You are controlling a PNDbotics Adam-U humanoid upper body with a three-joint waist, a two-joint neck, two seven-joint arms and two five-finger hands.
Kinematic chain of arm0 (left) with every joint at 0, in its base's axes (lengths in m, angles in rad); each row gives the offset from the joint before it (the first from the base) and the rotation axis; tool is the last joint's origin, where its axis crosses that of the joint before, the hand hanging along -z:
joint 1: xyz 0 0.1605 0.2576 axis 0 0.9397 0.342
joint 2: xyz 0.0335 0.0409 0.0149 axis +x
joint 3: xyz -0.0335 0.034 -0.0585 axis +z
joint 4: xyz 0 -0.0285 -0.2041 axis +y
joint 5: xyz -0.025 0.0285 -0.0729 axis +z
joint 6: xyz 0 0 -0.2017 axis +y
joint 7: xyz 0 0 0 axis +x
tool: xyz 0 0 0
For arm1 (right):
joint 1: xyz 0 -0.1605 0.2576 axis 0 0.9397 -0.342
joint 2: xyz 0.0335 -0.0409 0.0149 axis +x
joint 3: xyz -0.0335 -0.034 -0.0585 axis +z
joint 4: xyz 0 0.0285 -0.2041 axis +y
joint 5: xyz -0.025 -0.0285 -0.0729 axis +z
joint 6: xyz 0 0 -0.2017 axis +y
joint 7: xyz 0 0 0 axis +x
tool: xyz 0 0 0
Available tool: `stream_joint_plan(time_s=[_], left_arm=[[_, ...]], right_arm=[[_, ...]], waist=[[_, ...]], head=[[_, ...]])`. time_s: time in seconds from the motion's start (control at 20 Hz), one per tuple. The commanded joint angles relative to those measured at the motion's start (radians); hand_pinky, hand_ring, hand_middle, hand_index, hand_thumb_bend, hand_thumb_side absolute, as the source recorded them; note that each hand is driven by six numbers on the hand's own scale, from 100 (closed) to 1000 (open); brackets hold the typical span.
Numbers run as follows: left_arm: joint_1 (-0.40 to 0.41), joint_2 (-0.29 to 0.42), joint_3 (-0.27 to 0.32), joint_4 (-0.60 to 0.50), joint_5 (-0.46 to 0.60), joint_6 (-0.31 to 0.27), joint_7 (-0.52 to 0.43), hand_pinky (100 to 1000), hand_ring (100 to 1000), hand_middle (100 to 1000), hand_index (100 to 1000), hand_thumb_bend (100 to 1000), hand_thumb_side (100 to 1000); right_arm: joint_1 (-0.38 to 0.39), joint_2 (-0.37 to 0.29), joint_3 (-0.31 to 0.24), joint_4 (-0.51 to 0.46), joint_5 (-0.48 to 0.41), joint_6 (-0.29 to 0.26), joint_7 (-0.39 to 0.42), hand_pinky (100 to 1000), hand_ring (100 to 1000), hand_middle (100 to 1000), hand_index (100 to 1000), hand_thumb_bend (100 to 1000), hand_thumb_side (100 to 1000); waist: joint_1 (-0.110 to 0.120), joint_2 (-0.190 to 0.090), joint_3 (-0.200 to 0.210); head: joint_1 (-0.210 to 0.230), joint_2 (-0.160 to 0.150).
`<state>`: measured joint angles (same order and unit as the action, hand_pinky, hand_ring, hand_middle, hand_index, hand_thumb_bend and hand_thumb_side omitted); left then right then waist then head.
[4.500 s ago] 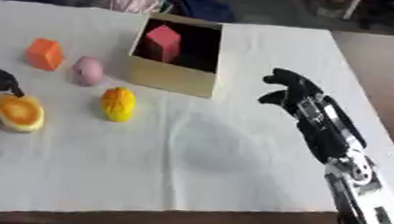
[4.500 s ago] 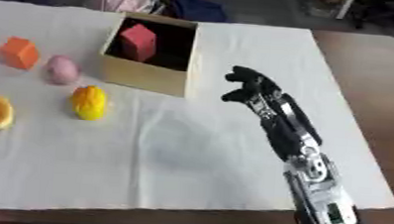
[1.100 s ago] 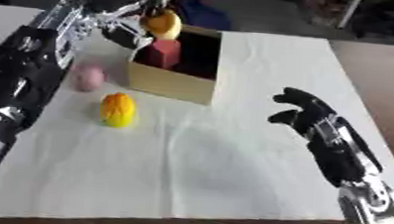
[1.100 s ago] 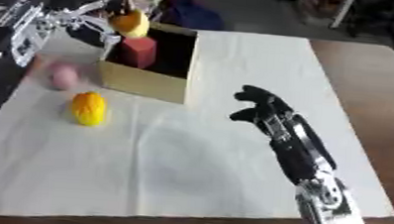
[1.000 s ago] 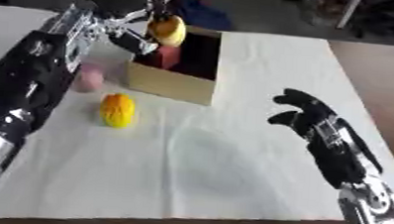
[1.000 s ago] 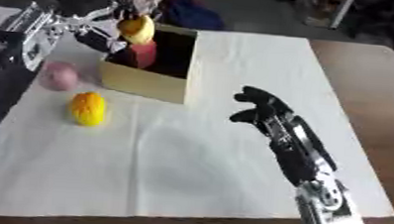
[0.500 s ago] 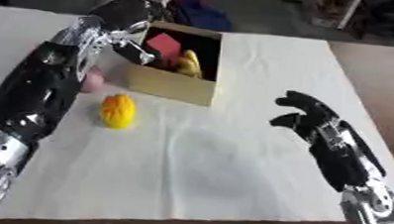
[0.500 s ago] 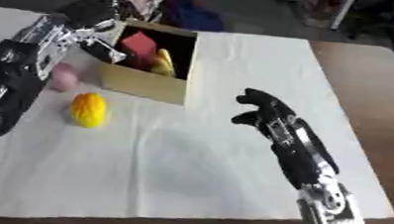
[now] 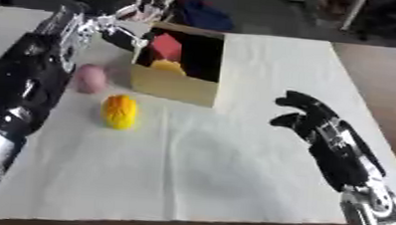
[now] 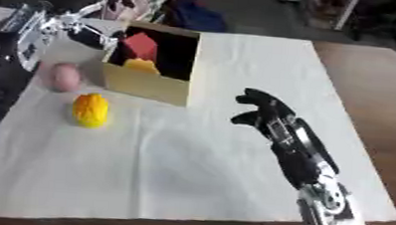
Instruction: Pick up objects on the table and place them in the box.
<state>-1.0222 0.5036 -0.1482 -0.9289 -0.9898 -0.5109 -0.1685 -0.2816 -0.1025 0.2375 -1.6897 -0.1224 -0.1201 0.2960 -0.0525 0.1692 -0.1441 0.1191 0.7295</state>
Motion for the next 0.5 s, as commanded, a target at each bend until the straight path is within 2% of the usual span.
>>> stream_joint_plan(time_s=[0.05, 0.3, 0.5], left_arm=[[-0.001, 0.097, -0.040, -0.104, 0.131, -0.064, -0.148, 762, 658, 731, 846, 264, 240], [0.058, 0.199, -0.102, -0.238, 0.258, -0.122, -0.400, 780, 709, 772, 874, 338, 309], [0.100, 0.244, -0.142, -0.309, 0.301, -0.139, -0.521, 785, 722, 783, 878, 390, 345]], right_arm=[[-0.010, -0.018, -0.010, -0.013, 0.002, -0.002, -0.006, 819, 690, 803, 885, 100, 797], [-0.010, -0.026, -0.015, -0.013, 0.006, -0.003, -0.010, 819, 690, 803, 885, 100, 796], [-0.011, -0.030, -0.016, -0.012, 0.008, -0.004, -0.011, 818, 691, 803, 885, 100, 795]], waist=[[-0.004, -0.008, 0.005], [0.002, -0.008, 0.014], [0.005, -0.010, 0.018]], head=[[-0.013, -0.007], [-0.027, -0.005], [-0.032, -0.002]])
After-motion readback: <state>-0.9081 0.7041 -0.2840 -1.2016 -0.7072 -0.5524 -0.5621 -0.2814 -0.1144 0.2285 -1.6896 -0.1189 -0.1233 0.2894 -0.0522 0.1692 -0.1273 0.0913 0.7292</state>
